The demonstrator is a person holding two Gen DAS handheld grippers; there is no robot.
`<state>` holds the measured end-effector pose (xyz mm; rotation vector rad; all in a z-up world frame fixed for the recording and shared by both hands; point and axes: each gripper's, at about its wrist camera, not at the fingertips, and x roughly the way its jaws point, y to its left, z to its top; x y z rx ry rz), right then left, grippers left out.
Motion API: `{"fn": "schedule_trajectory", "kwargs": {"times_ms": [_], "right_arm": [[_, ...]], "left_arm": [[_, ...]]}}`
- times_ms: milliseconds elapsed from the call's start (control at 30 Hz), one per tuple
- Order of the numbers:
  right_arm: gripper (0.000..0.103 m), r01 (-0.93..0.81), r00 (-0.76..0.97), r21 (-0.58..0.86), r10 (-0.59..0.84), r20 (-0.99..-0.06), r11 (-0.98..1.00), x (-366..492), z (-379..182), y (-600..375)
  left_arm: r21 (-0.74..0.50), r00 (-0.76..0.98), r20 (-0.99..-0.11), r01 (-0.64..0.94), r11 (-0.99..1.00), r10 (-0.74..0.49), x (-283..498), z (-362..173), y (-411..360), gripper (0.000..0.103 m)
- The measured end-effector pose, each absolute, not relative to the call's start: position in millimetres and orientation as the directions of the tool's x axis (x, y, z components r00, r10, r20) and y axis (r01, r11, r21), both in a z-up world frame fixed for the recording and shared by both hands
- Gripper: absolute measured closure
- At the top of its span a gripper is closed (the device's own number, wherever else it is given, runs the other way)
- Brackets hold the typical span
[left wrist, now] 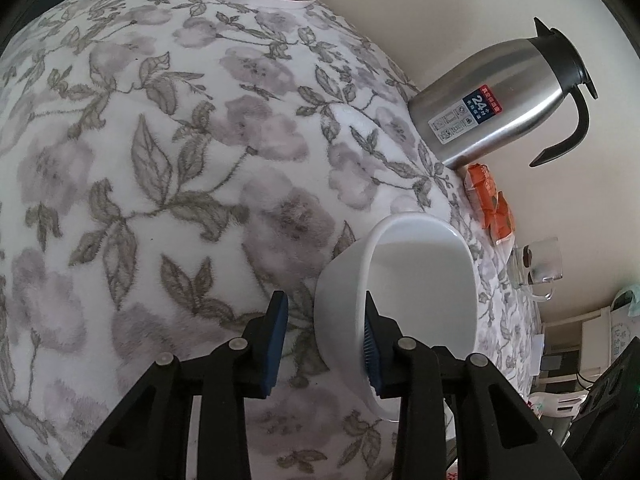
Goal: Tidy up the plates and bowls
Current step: 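Lift the white square bowl off the table with both tools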
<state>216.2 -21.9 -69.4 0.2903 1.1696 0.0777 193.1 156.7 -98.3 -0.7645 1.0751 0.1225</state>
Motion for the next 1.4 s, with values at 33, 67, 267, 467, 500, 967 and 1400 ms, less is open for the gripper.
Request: {"fn": "schedule_trajectory", "kwargs": {"times_ms": [33, 67, 267, 467, 500, 967, 1400], "right_arm": [[0.067, 0.088, 0.394, 0.264, 0.210, -0.895, 0.961, 215.8, -69.4, -21.8], [0.068, 0.084, 0.396, 0.267, 0.213, -0.893, 0.960, 215.5, -69.2, -21.7], [0.074, 0.062, 0.398, 0.269, 0.223, -0.890, 0.961, 214.4, -67.7, -19.2], [0.081, 0.027, 0.398, 0.282, 0.248, -0.883, 0.959, 212.9, -65.3, -14.5], [0.081, 0.026, 0.395, 0.291, 0.258, -0.882, 0.956, 212.5, -65.8, -14.9], [0.081, -0.009, 0.442, 0.333, 0.302, -0.845, 0.943, 195.6, -36.3, -17.5], [0.081, -0.041, 0.540, 0.371, 0.334, -0.773, 0.928, 159.5, 23.4, -36.5]], "left_arm": [[-0.505, 0.499, -0.824, -0.437, 0.744, -0.267, 193.4, -97.6, 156.1, 0.072], [-0.512, 0.505, -0.818, -0.422, 0.748, -0.275, 193.8, -96.4, 154.9, 0.077], [-0.518, 0.516, -0.808, -0.394, 0.759, -0.284, 196.0, -91.9, 151.6, 0.085], [-0.513, 0.507, -0.814, -0.399, 0.760, -0.284, 194.7, -90.6, 154.1, 0.086], [-0.512, 0.505, -0.816, -0.402, 0.759, -0.282, 194.1, -90.4, 154.9, 0.086], [-0.518, 0.543, -0.793, -0.360, 0.776, -0.278, 182.1, -56.4, 157.3, 0.086], [-0.534, 0.631, -0.721, -0.246, 0.809, -0.285, 151.0, 5.9, 141.3, 0.085]]}}
